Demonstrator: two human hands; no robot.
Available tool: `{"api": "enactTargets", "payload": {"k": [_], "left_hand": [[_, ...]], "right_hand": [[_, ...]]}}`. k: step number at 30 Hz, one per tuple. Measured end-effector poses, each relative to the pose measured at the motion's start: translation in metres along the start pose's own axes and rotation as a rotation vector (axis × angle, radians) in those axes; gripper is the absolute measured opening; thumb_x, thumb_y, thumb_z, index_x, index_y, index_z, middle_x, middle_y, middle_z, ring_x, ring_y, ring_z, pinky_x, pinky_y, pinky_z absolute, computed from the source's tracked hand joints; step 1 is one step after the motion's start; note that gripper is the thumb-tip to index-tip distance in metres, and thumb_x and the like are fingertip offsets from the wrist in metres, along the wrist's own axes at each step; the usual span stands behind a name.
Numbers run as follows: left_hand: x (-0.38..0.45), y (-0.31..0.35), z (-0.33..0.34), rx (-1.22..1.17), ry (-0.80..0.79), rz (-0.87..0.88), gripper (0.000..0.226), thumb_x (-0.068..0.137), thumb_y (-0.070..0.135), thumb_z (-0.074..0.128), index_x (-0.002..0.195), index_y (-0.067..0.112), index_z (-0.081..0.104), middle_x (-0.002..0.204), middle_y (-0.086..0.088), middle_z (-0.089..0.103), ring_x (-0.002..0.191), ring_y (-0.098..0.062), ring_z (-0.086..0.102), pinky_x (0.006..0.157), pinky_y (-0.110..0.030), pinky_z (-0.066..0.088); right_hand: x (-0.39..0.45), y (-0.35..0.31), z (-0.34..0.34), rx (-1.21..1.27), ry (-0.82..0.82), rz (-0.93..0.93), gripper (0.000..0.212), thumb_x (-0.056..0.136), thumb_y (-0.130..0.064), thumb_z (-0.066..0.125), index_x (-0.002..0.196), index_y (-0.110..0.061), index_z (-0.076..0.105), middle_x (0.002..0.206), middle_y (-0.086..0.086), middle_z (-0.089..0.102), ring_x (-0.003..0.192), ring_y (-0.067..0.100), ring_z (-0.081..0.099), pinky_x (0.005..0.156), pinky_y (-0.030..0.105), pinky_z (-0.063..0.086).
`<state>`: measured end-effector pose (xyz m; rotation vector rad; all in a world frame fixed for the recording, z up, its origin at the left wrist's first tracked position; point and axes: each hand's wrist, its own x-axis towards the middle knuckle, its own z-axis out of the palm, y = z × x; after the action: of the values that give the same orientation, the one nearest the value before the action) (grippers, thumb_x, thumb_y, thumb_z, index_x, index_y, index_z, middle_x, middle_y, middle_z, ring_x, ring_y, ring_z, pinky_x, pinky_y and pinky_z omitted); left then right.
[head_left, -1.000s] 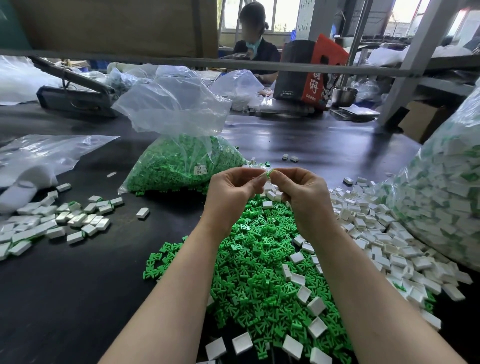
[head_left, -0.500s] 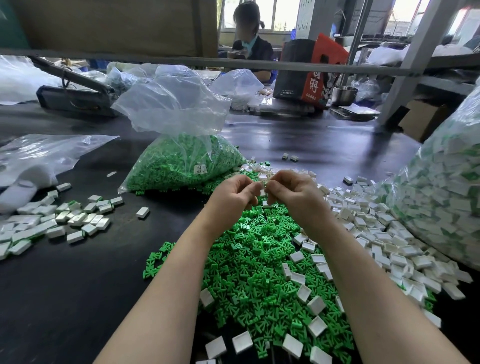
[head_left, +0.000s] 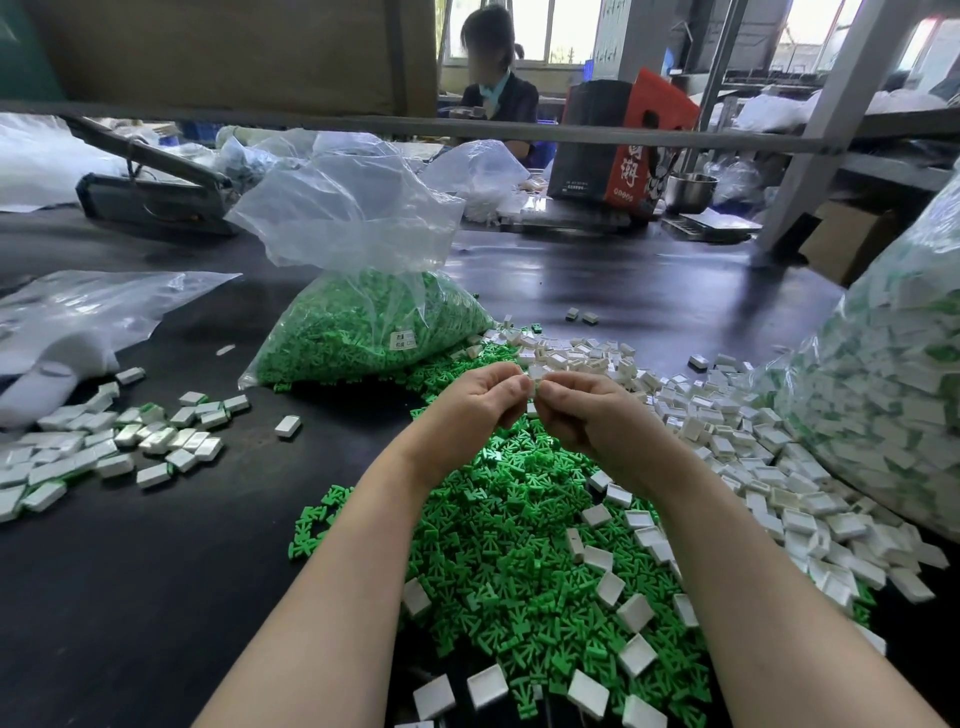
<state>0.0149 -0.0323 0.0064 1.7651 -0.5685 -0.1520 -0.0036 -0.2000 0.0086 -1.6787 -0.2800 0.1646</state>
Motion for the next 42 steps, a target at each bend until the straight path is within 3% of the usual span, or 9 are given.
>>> {"api": "enactTargets", "payload": {"k": [10, 13, 20, 25, 30, 33, 35, 38, 42], "left_hand": [[0.001, -0.005, 0.004, 0.059, -0.010, -0.039, 0.028, 0.102, 0.022, 0.044, 0.074, 0.019, 0.049, 0.064, 0.005, 0.042, 0.064, -0.017, 0.035, 0.062, -0.034, 0.031], [-0.001, -0.007, 0.004, 0.111, -0.035, -0.061, 0.030, 0.103, 0.020, 0.045, 0.074, 0.021, 0.050, 0.063, 0.008, 0.043, 0.058, -0.007, 0.036, 0.056, -0.022, 0.031], [-0.001, -0.003, 0.004, 0.042, 0.029, -0.043, 0.031, 0.103, 0.014, 0.045, 0.073, 0.015, 0.052, 0.062, 0.005, 0.046, 0.064, -0.016, 0.039, 0.066, -0.034, 0.033], [0.000, -0.002, 0.003, 0.022, 0.026, -0.049, 0.027, 0.102, 0.014, 0.046, 0.076, 0.013, 0.054, 0.064, 0.002, 0.047, 0.065, -0.016, 0.040, 0.064, -0.031, 0.034], [0.000, -0.002, -0.004, 0.079, 0.001, -0.067, 0.024, 0.102, 0.016, 0.048, 0.081, 0.015, 0.061, 0.067, 0.005, 0.056, 0.059, -0.003, 0.046, 0.057, -0.014, 0.038], [0.001, -0.001, -0.007, 0.089, 0.075, -0.062, 0.014, 0.098, 0.020, 0.057, 0.094, 0.012, 0.067, 0.073, 0.003, 0.060, 0.061, -0.002, 0.050, 0.060, -0.016, 0.043], [0.001, 0.001, -0.008, 0.071, 0.125, -0.045, 0.011, 0.094, 0.021, 0.064, 0.100, 0.015, 0.071, 0.079, -0.005, 0.064, 0.067, -0.004, 0.053, 0.066, -0.020, 0.048], [0.001, 0.002, -0.010, 0.016, 0.177, -0.011, 0.012, 0.089, 0.017, 0.068, 0.099, 0.013, 0.074, 0.086, -0.018, 0.070, 0.069, -0.007, 0.057, 0.069, -0.022, 0.050], [0.001, 0.005, -0.006, -0.099, 0.253, 0.037, 0.011, 0.087, 0.008, 0.070, 0.096, 0.012, 0.075, 0.086, -0.004, 0.075, 0.077, -0.006, 0.067, 0.073, -0.017, 0.052]], "right_hand": [[0.001, 0.007, 0.001, 0.006, 0.020, -0.008, 0.022, 0.101, -0.009, 0.048, 0.104, 0.010, 0.058, 0.067, -0.001, 0.049, 0.049, 0.000, 0.039, 0.047, 0.012, 0.035], [0.001, 0.009, 0.001, -0.123, 0.013, -0.012, 0.025, 0.100, -0.011, 0.051, 0.099, 0.013, 0.059, 0.065, -0.001, 0.047, 0.050, 0.001, 0.039, 0.048, 0.012, 0.034], [0.002, 0.007, 0.000, -0.174, 0.024, -0.054, 0.030, 0.101, -0.013, 0.049, 0.096, 0.016, 0.054, 0.065, 0.000, 0.047, 0.053, 0.004, 0.038, 0.050, 0.014, 0.032], [0.001, 0.005, 0.000, -0.180, 0.008, -0.082, 0.031, 0.100, -0.016, 0.051, 0.099, 0.014, 0.058, 0.070, 0.004, 0.049, 0.056, 0.005, 0.040, 0.051, 0.013, 0.035], [0.000, 0.004, 0.002, -0.196, 0.000, -0.095, 0.029, 0.100, -0.018, 0.052, 0.098, 0.009, 0.061, 0.068, 0.004, 0.048, 0.054, 0.004, 0.038, 0.049, 0.015, 0.032], [0.001, 0.002, 0.001, -0.215, 0.025, -0.127, 0.026, 0.100, -0.020, 0.052, 0.086, 0.000, 0.061, 0.061, -0.003, 0.048, 0.053, 0.011, 0.039, 0.050, 0.021, 0.032], [0.001, 0.002, 0.001, -0.232, 0.036, -0.149, 0.027, 0.099, -0.023, 0.053, 0.081, -0.005, 0.060, 0.062, 0.006, 0.046, 0.056, 0.020, 0.038, 0.051, 0.028, 0.031], [0.003, 0.005, 0.005, -0.235, 0.081, -0.195, 0.028, 0.098, -0.026, 0.053, 0.075, -0.011, 0.059, 0.058, 0.004, 0.047, 0.051, 0.017, 0.038, 0.048, 0.025, 0.031], [0.009, 0.008, 0.010, -0.202, 0.141, -0.196, 0.032, 0.101, -0.028, 0.050, 0.074, -0.013, 0.060, 0.054, -0.004, 0.050, 0.045, 0.007, 0.037, 0.045, 0.018, 0.030]]}}
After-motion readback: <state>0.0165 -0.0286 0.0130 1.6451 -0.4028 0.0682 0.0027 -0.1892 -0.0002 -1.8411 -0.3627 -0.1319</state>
